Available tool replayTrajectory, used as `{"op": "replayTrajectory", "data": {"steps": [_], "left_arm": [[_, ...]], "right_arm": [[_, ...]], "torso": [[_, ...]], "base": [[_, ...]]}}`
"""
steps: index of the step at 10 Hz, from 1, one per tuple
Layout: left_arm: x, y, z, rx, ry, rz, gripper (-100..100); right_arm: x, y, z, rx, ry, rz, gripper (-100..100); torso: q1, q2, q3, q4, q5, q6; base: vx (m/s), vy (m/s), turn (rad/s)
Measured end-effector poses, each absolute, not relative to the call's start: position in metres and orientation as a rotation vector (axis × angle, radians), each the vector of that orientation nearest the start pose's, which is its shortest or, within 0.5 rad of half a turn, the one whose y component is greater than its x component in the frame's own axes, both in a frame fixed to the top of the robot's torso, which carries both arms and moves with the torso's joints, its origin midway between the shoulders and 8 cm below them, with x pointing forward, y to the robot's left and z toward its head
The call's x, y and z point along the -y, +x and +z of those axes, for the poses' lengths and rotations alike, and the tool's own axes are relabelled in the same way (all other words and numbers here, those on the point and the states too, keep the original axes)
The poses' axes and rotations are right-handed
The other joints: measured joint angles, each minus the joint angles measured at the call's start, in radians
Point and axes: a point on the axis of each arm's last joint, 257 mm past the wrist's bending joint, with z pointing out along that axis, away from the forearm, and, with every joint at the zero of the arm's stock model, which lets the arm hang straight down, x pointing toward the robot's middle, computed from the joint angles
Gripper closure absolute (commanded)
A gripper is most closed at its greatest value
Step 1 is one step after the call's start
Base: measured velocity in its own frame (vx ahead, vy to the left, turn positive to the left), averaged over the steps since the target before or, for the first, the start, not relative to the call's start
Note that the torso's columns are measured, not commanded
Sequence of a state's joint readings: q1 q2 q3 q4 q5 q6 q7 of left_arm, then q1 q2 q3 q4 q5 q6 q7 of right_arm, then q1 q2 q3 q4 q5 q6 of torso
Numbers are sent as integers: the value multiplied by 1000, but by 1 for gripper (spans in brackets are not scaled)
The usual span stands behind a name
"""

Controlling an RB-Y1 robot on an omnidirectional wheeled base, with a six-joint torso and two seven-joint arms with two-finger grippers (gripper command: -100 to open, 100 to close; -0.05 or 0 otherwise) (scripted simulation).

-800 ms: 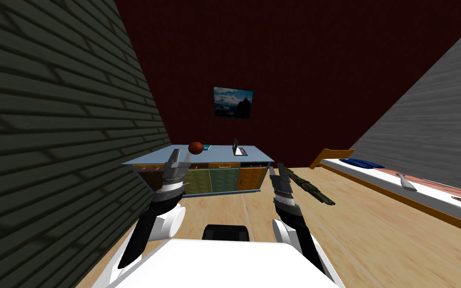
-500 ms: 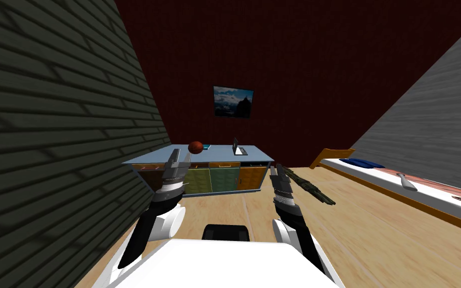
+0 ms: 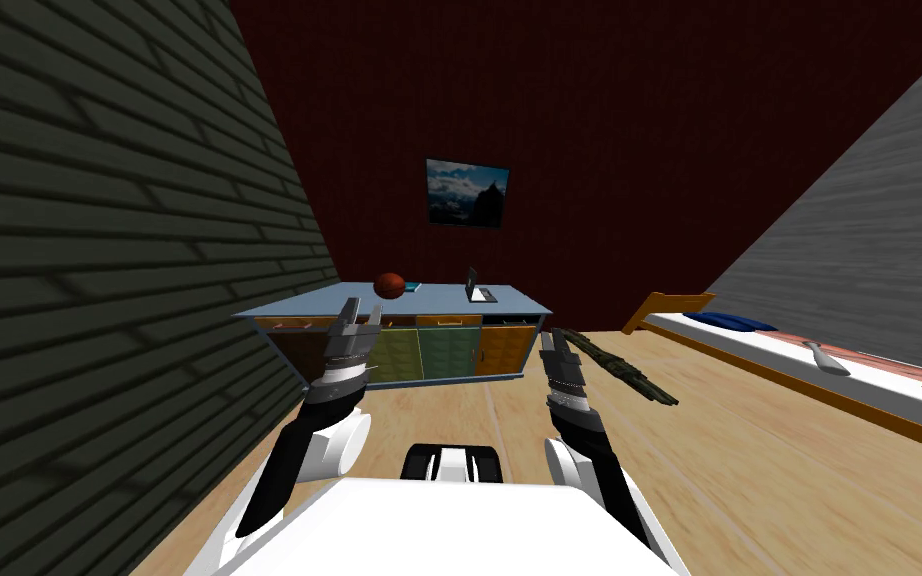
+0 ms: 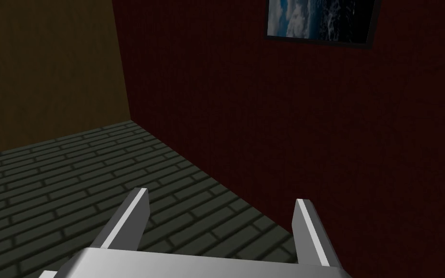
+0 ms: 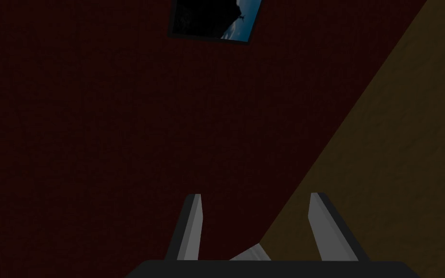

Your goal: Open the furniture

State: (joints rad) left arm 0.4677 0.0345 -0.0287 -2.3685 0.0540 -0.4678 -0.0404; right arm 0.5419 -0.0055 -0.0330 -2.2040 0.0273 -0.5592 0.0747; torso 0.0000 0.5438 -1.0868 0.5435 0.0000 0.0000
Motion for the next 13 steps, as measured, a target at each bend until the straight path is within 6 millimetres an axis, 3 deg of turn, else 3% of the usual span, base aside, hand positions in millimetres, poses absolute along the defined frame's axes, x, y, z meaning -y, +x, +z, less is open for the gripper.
{"op": "replayTrajectory", "data": {"steps": [1,2,4,13], "left_arm": [[-265,333,67,-560,-587,-1362,0],[-265,333,67,-560,-587,-1362,-100],[-261,336,58,-599,-566,-1364,-100],[-267,354,3,-660,-557,-1374,-100]], "right_arm": [[293,343,-11,-688,645,1158,0],[293,343,-11,-688,645,1158,0],[293,343,-12,-689,645,1157,0],[293,343,-12,-689,645,1157,0]], "torso": [[0,74,-148,74,0,0],[0,148,-295,148,0,0],[-1,189,-385,190,0,0],[0,194,-389,195,0,0]], "base": [[0,0,0],[28,-12,-8],[44,-20,-8],[70,-32,-11]]}}
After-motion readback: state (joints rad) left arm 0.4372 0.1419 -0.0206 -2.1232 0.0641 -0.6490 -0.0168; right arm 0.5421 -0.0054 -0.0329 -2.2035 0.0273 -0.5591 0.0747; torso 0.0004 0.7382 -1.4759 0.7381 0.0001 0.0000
